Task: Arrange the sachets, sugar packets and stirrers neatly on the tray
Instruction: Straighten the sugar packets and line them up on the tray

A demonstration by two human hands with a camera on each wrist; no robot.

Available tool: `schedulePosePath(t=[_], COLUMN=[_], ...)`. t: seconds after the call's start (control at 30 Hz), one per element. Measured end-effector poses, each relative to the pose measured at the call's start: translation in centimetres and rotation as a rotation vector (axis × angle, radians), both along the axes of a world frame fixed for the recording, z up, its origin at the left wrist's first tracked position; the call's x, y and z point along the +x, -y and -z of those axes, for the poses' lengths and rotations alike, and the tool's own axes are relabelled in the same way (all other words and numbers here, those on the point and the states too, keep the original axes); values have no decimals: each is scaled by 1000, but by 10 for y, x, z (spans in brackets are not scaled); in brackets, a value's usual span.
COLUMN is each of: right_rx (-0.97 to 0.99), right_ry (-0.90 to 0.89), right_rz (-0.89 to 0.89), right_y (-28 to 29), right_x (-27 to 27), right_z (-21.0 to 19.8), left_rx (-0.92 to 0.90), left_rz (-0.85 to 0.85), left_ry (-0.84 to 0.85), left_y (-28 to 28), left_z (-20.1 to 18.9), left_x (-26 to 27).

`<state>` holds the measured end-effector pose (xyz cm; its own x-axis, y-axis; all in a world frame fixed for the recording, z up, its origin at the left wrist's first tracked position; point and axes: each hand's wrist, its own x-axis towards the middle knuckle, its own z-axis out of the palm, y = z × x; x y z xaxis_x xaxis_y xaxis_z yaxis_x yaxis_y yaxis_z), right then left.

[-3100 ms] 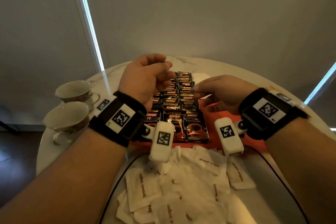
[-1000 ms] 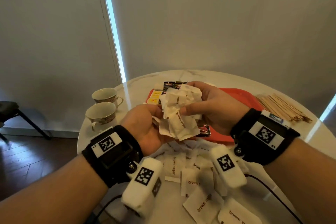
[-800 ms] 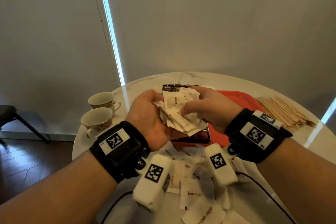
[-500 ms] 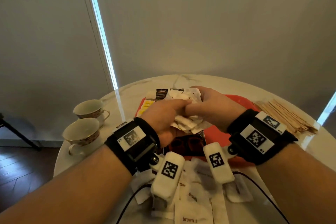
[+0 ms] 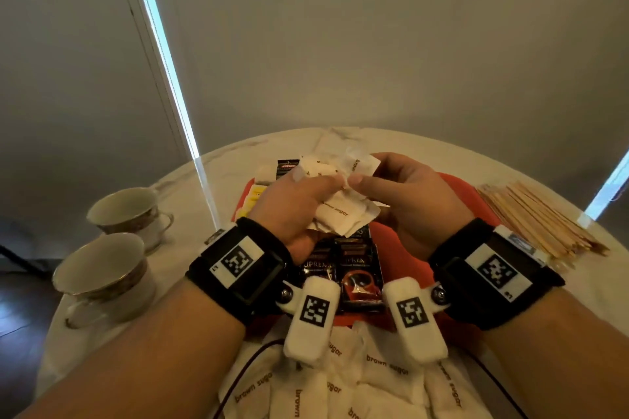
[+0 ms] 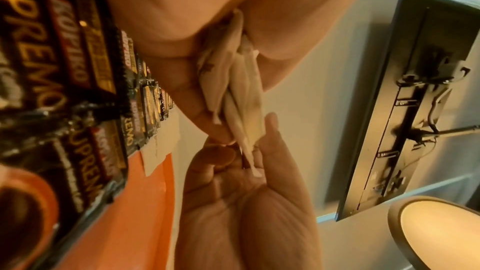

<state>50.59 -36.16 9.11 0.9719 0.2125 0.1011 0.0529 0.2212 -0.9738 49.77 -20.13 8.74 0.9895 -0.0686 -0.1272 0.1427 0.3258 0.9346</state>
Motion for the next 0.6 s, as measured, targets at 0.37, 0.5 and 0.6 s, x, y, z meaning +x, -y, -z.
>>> schedulePosePath(t=[0.37, 0.5, 0.6], right_rx=[117, 243, 308], right_ry=[46, 66, 65], right_rz=[129, 147, 164], right_y=[-2, -5, -4], right_x=[-6, -8, -9], right_z=[7, 3, 0], left_rx=[-96, -198, -233], left_rz=[-63, -88, -95], left_ry=[2, -92, -133], left_y=[-3, -5, -5], left_z=[-1, -6, -9], left_x=[-11, -8, -8])
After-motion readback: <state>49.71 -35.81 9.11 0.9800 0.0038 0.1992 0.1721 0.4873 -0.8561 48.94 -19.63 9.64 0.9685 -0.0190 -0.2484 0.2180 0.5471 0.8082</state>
